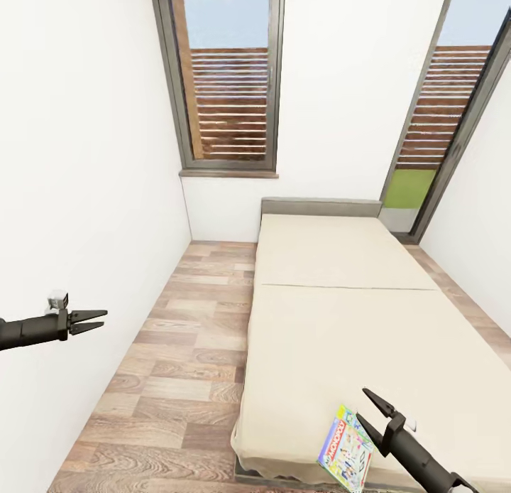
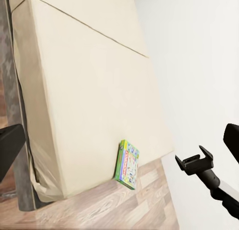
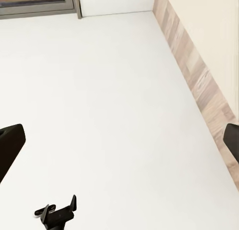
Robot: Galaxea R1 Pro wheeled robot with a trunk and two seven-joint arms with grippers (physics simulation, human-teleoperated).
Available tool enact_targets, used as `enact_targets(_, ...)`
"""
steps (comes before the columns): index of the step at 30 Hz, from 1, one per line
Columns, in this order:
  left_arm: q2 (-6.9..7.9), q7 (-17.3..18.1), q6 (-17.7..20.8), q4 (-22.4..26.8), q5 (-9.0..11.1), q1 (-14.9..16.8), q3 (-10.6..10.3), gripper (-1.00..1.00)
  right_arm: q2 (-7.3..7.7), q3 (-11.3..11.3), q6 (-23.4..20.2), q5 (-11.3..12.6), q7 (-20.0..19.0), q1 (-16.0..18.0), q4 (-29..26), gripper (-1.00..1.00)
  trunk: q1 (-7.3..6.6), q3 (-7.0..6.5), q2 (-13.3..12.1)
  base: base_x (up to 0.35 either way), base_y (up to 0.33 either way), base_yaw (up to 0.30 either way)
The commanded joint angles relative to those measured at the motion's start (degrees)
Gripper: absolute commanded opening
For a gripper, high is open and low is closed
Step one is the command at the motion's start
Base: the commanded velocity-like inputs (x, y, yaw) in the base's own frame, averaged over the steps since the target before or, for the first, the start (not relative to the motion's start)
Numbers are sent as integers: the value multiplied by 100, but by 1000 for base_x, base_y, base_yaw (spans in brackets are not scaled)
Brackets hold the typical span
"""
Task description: Put all the toys in the child's room - the three board games (two on the bed and one on the table), the two jigsaw puzzles on the table, and the tennis ball on the table - inside the toy box on the table in the child's room.
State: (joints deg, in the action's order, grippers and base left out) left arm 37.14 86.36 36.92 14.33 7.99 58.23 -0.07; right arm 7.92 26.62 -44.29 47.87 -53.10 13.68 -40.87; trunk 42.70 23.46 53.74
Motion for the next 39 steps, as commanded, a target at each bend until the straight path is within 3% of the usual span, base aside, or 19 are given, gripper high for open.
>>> enact_targets(1, 2, 21, 62, 0, 1, 4, -2, 100, -1, 7, -30, 11, -7, 4, 5, 100, 22, 25, 46, -107, 0, 0)
enact_targets(14, 3, 21, 77, 0, 2, 4, -2, 100, 5, 12, -31, 4, 22, 3, 126, 100, 307, 258, 568, -31, 0, 0)
enact_targets(27, 1, 21, 78, 0, 1, 4, 14, 100, 104, 19, 28, -12, 113, 32, 933, 100, 593, 492, 1089, -1, 0, 0)
enact_targets(39, 3, 21, 78, 0, 5, 4, 1, 100, 371, 19, -5, -14, 321, 38, 1053, 100, 856, 707, 1570, -58, 0, 0)
